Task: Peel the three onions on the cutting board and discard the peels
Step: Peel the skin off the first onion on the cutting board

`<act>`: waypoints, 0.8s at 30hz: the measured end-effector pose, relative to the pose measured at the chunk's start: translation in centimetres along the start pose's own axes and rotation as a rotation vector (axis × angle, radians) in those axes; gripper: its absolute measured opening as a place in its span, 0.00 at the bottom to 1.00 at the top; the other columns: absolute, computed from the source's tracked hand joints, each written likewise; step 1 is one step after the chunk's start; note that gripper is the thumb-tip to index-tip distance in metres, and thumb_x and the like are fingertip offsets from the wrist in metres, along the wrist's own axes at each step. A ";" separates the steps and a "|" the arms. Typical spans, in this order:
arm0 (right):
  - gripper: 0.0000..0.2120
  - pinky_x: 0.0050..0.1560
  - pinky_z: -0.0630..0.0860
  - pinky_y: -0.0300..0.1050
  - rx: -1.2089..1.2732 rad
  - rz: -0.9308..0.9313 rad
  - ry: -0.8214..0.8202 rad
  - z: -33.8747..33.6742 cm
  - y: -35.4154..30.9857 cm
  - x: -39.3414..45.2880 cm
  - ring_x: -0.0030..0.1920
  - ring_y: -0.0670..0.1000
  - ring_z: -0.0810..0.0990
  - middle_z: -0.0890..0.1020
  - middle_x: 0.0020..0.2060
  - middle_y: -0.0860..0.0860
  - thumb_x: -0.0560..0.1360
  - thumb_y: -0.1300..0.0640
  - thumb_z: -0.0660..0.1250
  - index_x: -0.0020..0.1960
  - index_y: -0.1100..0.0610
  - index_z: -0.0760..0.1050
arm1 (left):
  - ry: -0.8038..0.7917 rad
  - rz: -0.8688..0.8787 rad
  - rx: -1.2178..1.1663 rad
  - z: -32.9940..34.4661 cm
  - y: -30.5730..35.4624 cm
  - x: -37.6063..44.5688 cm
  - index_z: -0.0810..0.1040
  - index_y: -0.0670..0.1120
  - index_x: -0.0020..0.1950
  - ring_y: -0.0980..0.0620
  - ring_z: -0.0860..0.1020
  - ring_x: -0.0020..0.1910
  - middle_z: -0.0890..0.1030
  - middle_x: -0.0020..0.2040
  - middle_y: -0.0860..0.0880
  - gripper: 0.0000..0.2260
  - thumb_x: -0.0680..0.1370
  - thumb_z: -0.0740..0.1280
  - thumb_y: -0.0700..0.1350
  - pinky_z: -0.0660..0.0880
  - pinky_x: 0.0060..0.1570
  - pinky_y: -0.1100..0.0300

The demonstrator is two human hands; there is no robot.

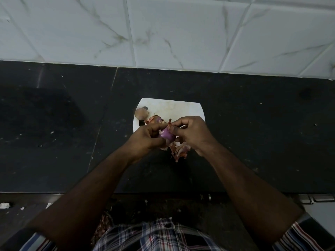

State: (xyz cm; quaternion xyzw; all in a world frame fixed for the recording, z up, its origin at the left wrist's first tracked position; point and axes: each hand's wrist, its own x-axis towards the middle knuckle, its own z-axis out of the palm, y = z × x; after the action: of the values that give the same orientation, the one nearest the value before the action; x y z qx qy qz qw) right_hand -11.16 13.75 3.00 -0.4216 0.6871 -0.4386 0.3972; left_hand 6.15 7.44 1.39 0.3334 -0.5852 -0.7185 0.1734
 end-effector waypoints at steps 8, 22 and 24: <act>0.04 0.38 0.84 0.51 0.051 0.012 0.001 -0.8 -0.3 -0.1 0.44 0.53 0.84 0.84 0.44 0.55 0.78 0.63 0.69 0.49 0.61 0.83 | 0.041 0.009 0.035 0.1 0.4 0.2 0.79 0.50 0.58 0.44 0.84 0.50 0.86 0.50 0.45 0.18 0.75 0.71 0.31 0.81 0.55 0.51; 0.07 0.42 0.80 0.52 -0.388 -0.269 0.170 -0.1 0.2 -0.3 0.38 0.50 0.82 0.84 0.38 0.51 0.74 0.60 0.67 0.44 0.59 0.83 | 0.102 0.096 0.122 0.8 0.9 0.3 0.77 0.48 0.55 0.54 0.85 0.43 0.87 0.43 0.51 0.16 0.75 0.71 0.31 0.81 0.44 0.59; 0.07 0.43 0.82 0.53 -0.284 -0.213 0.183 -0.2 0.2 -0.2 0.38 0.48 0.84 0.85 0.40 0.49 0.75 0.60 0.67 0.46 0.58 0.84 | 0.114 0.093 0.111 0.7 1.0 0.3 0.78 0.49 0.55 0.51 0.85 0.43 0.86 0.43 0.49 0.16 0.75 0.71 0.31 0.82 0.47 0.54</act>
State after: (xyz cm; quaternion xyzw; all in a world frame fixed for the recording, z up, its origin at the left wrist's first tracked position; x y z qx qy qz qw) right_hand -11.38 14.05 2.88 -0.5018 0.7269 -0.4135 0.2210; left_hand 5.32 7.49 2.29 0.3553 -0.6282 -0.6560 0.2207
